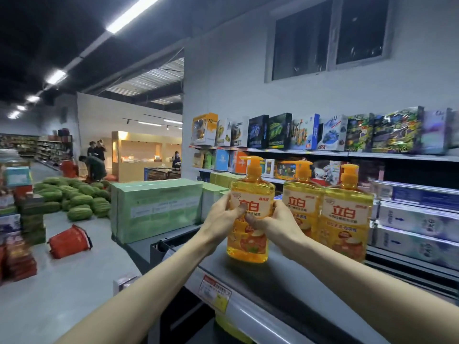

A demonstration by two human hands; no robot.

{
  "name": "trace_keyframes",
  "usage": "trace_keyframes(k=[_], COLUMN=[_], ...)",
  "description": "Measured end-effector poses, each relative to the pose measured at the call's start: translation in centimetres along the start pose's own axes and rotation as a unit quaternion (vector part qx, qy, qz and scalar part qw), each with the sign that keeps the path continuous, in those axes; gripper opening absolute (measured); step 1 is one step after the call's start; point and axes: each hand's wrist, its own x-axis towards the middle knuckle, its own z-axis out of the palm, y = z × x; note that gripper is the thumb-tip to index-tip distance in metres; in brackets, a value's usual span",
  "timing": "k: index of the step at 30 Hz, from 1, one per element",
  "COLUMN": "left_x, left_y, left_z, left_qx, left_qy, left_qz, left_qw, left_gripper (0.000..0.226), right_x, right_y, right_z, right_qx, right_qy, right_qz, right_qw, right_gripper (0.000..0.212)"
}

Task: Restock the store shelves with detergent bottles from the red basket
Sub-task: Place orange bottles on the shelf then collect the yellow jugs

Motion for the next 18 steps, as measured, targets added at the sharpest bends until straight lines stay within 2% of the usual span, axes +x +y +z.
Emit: trace_keyframes(k=[7,9,12,16,18], left_x=[2.6,2.6,1.6,0.1,0.0], left_y=[-1.5,-1.5,-1.6,-2.9,-3.3], left_z=[-1.4,-2.0,-2.9,-4.2,-4.3], left_qx=[0.012,0.012,0.025,0.078,0.089], left_qy=[-0.065,-0.095,-0.138,-0.198,-0.221], left_qz=[-0.013,-0.021,-0.022,-0.021,-0.019], left_qw=[0.998,0.995,0.990,0.977,0.971], left_gripper=[0.036,0.032,0.023,0.044,0.059], right_x=[0.6,-0.3,-2.3,-5.4,-6.0], right_y=[0.1,0.2,0.5,-0.1,-0.3], right_z=[1.3,1.7,1.9,1.6,1.8], right_qx=[-0.056,-0.068,-0.079,-0.142,-0.165], right_qy=[0.034,0.038,-0.005,-0.078,-0.102], right_qz=[-0.013,0.005,0.037,0.044,0.049], right_qw=[0.998,0.997,0.996,0.986,0.980], right_gripper=[0.040,0.046,0.063,0.055,0.059])
